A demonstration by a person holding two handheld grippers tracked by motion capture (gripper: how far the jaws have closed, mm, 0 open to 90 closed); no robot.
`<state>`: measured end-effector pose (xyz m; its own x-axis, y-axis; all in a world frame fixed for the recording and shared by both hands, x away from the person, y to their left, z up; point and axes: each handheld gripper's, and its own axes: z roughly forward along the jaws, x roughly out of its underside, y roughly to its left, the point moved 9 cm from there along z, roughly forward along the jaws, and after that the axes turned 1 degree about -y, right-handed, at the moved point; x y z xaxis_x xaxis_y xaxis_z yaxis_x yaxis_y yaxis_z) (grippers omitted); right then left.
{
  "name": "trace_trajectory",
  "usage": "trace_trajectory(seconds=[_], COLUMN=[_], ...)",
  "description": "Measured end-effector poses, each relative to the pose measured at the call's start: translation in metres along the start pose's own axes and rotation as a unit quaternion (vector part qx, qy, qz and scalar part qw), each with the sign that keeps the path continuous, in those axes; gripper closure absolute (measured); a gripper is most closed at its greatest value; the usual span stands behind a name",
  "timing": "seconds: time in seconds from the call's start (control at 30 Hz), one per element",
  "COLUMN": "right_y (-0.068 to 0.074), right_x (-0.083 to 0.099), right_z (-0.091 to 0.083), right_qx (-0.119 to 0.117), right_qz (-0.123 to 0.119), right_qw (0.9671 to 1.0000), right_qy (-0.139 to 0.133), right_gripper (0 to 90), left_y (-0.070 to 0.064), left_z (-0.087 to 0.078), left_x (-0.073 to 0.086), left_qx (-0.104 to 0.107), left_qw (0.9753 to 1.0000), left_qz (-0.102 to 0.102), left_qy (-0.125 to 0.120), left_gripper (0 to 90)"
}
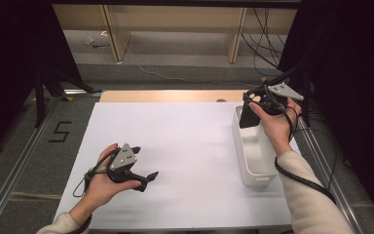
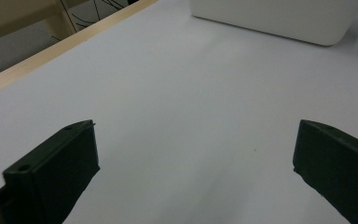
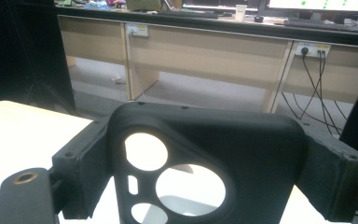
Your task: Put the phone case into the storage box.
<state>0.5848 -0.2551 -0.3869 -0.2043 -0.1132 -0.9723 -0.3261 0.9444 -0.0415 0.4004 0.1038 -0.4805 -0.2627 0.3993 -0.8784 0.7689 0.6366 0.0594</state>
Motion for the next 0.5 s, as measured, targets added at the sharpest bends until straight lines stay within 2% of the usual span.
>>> trace_trajectory(seconds=[0.5], right_y=[-0.002], right_x=[0.003], right_z=[0.011], right_qx=[0.004], right_qz=[0.002], right_qw=[1.0000], right_qy=[0.008], right_gripper=[15.5], left_y=[0.000], left_z=[0.000], left_x=[0.000], left_qx=[0.001], left_qw=[1.0000], left_qz=[0.000], left_qy=[0.000], left_gripper=[0.0])
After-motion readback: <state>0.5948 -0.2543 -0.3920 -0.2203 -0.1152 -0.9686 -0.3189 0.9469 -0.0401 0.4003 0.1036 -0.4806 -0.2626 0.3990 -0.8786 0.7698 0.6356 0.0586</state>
